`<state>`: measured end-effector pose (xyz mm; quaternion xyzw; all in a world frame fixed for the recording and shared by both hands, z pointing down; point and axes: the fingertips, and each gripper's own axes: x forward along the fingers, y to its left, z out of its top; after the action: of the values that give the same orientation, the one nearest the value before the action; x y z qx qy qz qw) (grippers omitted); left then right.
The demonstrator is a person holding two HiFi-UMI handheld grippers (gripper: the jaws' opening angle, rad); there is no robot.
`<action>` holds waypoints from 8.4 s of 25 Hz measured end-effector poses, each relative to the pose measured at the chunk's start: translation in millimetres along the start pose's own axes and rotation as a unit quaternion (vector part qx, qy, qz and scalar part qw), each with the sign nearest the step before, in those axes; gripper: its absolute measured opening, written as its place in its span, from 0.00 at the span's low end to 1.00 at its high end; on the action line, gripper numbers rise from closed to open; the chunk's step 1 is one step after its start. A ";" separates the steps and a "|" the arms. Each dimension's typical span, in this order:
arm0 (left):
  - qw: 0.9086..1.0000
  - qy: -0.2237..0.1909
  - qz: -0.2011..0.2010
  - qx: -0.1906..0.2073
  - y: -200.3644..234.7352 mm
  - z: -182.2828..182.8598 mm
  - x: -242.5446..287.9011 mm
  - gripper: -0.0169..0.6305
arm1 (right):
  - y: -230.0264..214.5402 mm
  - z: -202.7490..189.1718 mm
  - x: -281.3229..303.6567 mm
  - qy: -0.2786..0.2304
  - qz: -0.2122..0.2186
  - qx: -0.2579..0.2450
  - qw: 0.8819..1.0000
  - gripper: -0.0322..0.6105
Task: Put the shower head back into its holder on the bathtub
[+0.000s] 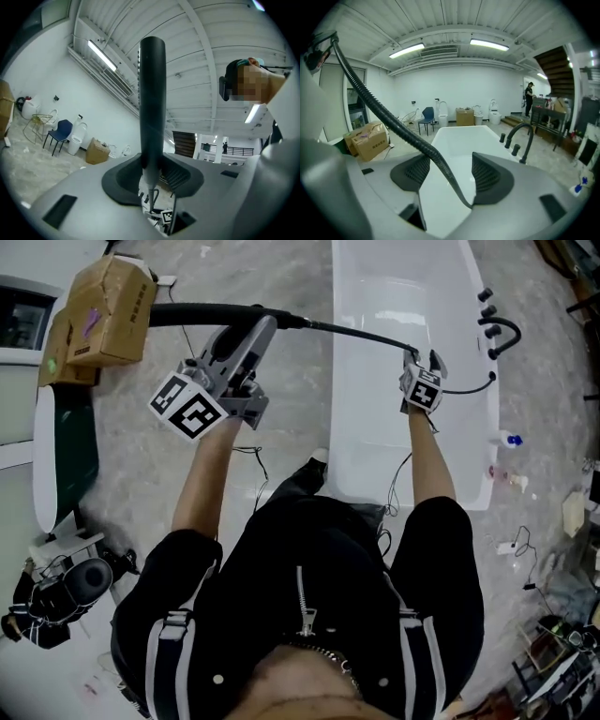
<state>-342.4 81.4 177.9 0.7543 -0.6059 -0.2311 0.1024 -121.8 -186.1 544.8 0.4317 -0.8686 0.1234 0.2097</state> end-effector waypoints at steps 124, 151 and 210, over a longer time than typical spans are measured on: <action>0.915 0.300 -0.214 0.163 -108.0 -319.8 351.5 0.25 | -296.8 389.5 -127.5 -0.329 -0.111 -0.111 0.931 0.15; 0.907 0.336 -0.202 0.154 -87.4 -361.7 342.2 0.25 | -340.9 285.7 -87.8 -0.240 -0.131 -0.056 0.960 0.15; 0.914 0.328 -0.204 0.124 -13.8 -477.2 359.0 0.25 | -407.0 21.6 25.2 -0.073 -0.174 0.076 0.979 0.15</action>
<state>-47.8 -320.3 507.5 0.9016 -0.3949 0.0899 0.1516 185.4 -455.1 551.2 0.5984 -0.7815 0.1189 0.1308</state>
